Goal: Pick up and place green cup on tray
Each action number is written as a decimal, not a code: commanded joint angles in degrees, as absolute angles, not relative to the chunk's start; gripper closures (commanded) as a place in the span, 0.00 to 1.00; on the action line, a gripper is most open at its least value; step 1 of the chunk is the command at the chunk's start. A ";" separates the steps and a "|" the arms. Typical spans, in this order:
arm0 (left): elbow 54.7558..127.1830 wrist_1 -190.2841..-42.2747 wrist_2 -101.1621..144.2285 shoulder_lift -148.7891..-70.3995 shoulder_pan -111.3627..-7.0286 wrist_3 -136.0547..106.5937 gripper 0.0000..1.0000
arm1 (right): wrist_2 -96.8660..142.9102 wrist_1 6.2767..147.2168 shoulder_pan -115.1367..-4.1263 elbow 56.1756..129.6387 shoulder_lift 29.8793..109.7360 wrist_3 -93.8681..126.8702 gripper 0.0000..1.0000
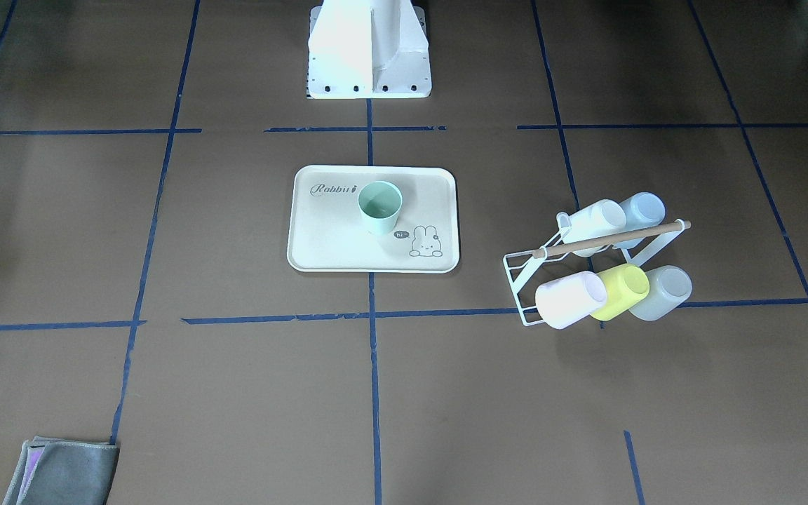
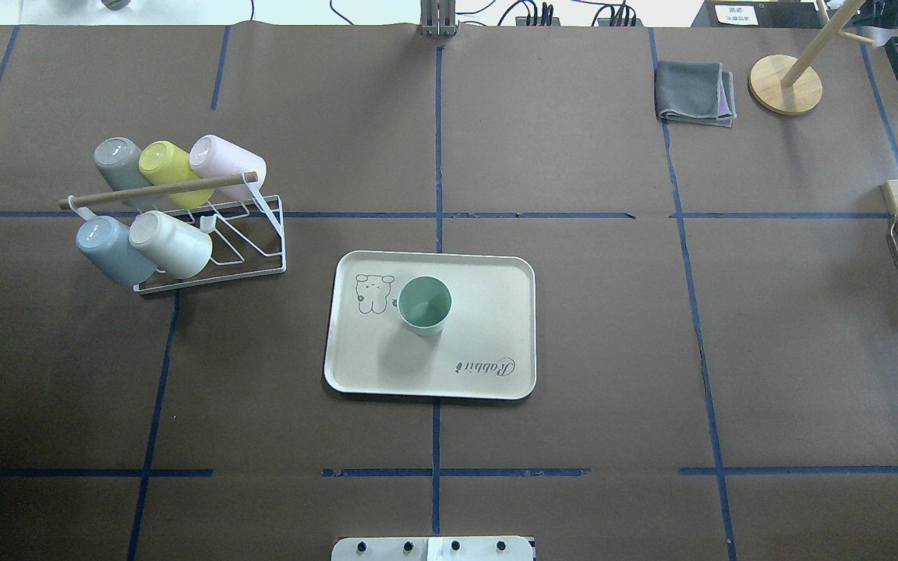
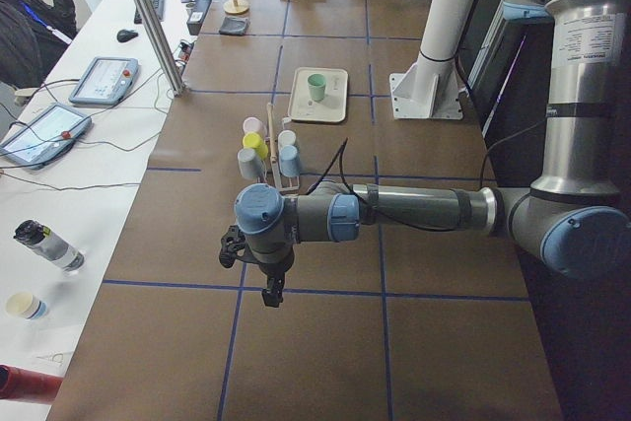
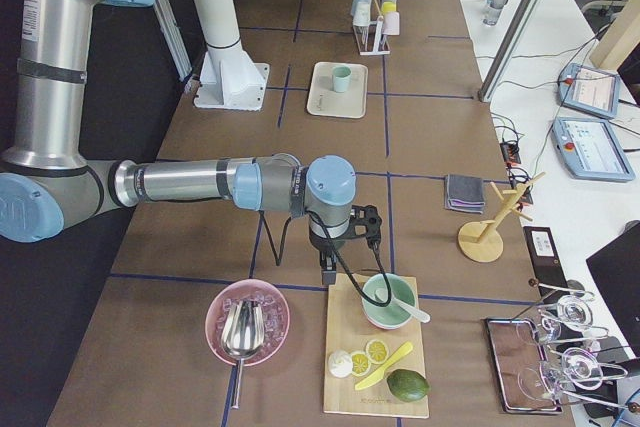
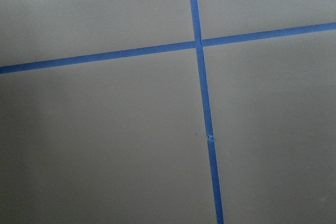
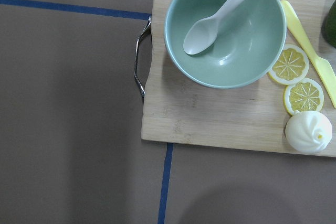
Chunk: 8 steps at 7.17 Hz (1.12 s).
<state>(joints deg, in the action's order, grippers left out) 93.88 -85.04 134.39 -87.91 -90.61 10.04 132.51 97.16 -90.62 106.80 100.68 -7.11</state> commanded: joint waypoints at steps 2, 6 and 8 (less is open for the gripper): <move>94.13 -85.17 134.65 -87.01 -90.53 10.28 0.00 | 131.92 97.12 -90.62 106.88 100.72 -7.12 0.00; 94.57 -85.17 134.21 -86.93 -90.53 10.28 0.00 | 132.10 97.12 -90.53 106.70 100.81 -6.94 0.00; 95.54 -85.08 134.12 -86.75 -90.70 10.28 0.00 | 132.10 97.21 -90.18 106.61 100.81 -6.77 0.00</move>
<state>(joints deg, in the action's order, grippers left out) 95.28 -85.15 134.19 -86.83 -90.64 10.28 132.09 97.14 -90.43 106.69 100.81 -6.90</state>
